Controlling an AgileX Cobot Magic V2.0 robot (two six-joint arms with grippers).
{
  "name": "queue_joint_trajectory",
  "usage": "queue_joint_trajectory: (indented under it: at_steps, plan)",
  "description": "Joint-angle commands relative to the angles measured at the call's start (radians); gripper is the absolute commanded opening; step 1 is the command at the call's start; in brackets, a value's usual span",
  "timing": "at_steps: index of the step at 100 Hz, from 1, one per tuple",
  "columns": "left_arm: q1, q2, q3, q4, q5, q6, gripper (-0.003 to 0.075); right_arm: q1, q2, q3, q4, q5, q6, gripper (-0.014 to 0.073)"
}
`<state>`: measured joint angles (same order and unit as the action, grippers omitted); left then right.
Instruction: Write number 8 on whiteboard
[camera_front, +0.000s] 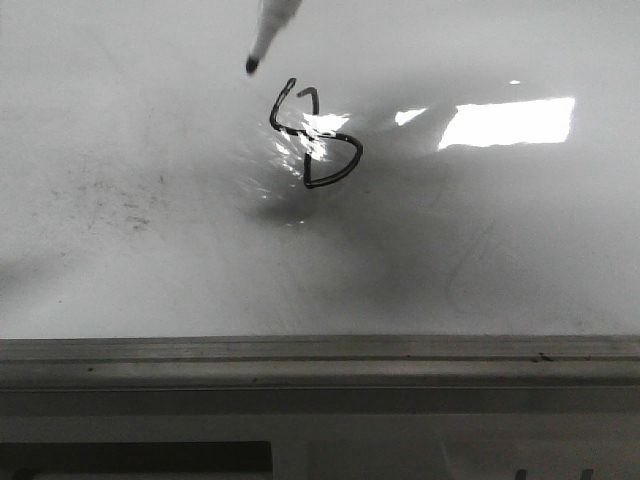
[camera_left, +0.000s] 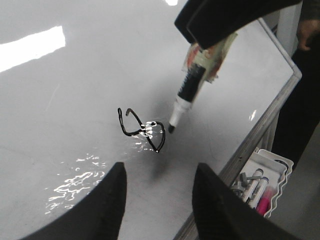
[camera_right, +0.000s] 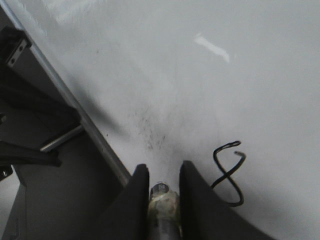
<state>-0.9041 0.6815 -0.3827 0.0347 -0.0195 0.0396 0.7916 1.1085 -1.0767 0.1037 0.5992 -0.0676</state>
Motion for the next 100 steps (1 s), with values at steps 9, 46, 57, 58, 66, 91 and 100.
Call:
queue_joint_trajectory:
  at_steps: [9, 46, 57, 58, 66, 91, 100]
  plan:
    - [-0.017, 0.115, -0.030, 0.013, -0.228, -0.011, 0.0282, 0.017, -0.005, -0.005, 0.031, -0.061, -0.002, -0.0063]
    - [-0.068, 0.323, -0.060, 0.088, -0.402, -0.011, 0.0282, 0.028, 0.009, -0.005, 0.113, -0.049, 0.000, -0.0063]
    - [-0.068, 0.346, -0.075, 0.088, -0.404, -0.011, 0.0282, 0.028, 0.010, -0.005, 0.122, -0.044, 0.000, -0.0063]
    - [-0.068, 0.345, -0.075, 0.088, -0.404, -0.011, 0.0282, 0.028, 0.010, -0.005, 0.125, -0.044, 0.000, -0.0063]
    - [-0.069, 0.359, -0.075, 0.088, -0.406, -0.011, 0.0281, 0.028, 0.017, -0.005, 0.138, -0.039, 0.000, -0.0063]
    - [-0.069, 0.383, -0.075, 0.088, -0.387, -0.011, 0.0059, 0.029, 0.026, -0.005, 0.144, -0.012, 0.000, -0.0063]
    - [-0.069, 0.383, -0.075, 0.089, -0.384, -0.011, -0.0020, 0.029, 0.026, -0.005, 0.144, 0.004, 0.000, -0.0063]
